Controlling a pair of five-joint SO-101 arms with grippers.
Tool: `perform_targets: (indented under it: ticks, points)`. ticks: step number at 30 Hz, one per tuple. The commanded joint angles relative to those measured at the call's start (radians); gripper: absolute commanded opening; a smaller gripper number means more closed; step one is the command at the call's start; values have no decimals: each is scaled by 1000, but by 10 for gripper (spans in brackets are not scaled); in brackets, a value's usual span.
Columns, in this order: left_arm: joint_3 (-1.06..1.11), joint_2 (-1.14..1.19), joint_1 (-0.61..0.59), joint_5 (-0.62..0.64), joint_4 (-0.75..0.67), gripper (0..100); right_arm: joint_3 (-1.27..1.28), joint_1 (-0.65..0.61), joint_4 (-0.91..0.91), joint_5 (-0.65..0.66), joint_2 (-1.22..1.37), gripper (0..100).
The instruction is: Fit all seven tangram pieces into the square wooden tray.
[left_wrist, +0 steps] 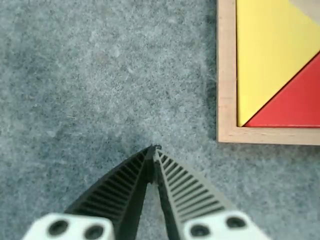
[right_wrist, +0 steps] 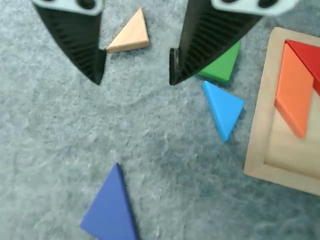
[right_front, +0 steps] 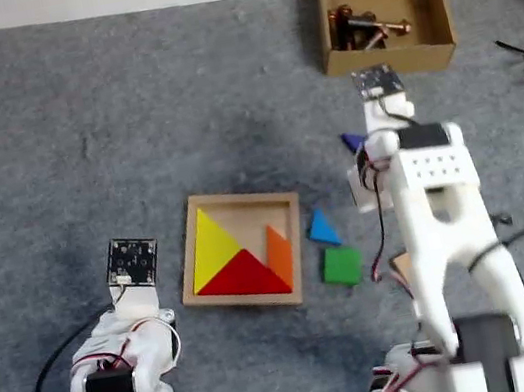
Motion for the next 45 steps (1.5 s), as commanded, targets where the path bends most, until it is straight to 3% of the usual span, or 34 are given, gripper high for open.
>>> perform_targets:
  ticks: [1,16,27,35,45]
  points:
    - [19,-5,-10,-9,5,5,-159,7,27,25,74,217]
    - [19,-5,-10,-9,5,5,-398,4,27,28,364,218]
    - [19,-5,-10,-9,5,5,-404,-197,332,20,418,217]
    - [19,-5,-10,-9,5,5,-397,-294,360,21,418,217]
    - [19,-5,-10,-9,5,5,-378,-297,389,28,420,217]
